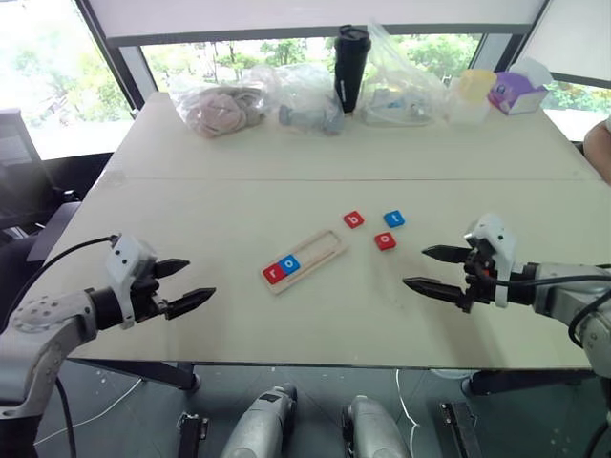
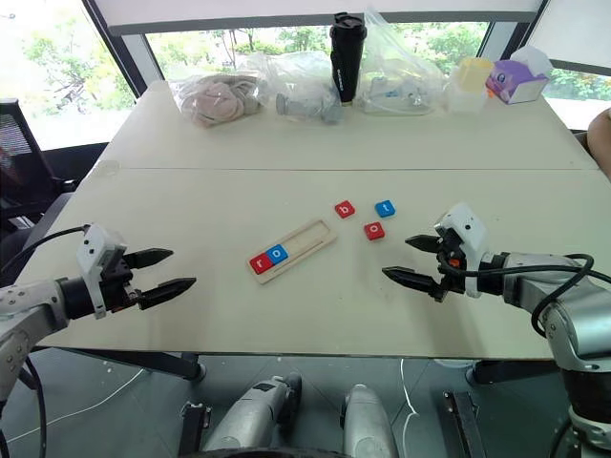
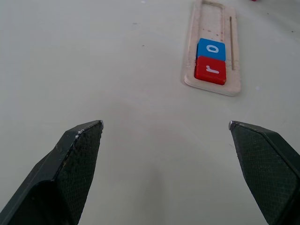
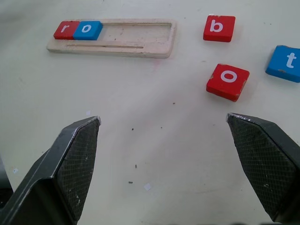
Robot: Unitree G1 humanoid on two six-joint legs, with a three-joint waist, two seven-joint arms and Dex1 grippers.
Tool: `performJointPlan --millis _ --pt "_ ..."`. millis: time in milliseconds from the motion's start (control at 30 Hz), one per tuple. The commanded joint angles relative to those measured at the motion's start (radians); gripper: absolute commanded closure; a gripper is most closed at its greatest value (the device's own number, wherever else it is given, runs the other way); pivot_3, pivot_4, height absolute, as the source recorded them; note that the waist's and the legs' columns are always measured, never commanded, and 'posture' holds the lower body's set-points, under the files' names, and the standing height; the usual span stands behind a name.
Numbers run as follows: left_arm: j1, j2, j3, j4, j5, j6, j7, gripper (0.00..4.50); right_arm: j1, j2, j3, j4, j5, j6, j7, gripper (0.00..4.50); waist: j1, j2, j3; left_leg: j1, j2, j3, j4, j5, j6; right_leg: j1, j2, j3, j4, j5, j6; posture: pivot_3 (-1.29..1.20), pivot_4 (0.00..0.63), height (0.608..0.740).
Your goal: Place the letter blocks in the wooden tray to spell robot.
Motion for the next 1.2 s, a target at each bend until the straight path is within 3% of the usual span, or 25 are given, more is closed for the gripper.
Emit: performJointPlan --millis 33,1000,1200 --pt "-0.017 -0.002 0.019 -0.010 -0.005 -0.016 0.004 0.00 0.003 -0.010 -0.023 -0.049 0.016 -0.009 -0.002 0.04 0.001 0.000 0.000 0.000 0.000 0.000 0.000 0.000 0.000 0.000 0.000 0.000 0.000 0.000 0.000 0.00 0.150 0.740" --pt "-0.076 -0.016 0.006 -0.007 -0.006 -0.003 0.026 0.00 0.004 0.018 0.006 -0.049 0.005 -0.032 -0.049 0.04 0.001 0.000 0.000 0.000 0.000 0.000 0.001 0.000 0.000 0.000 0.000 0.000 0.000 0.000 0.000 0.00 0.150 0.740" --pt "-0.157 -0.031 -0.137 0.008 0.091 -0.030 0.049 0.00 0.007 0.026 0.007 -0.058 0.009 -0.028 -0.059 0.04 0.003 0.000 0.000 0.000 0.000 0.000 0.001 0.000 0.000 0.001 0.000 0.000 0.000 0.000 0.000 0.00 0.150 0.740"
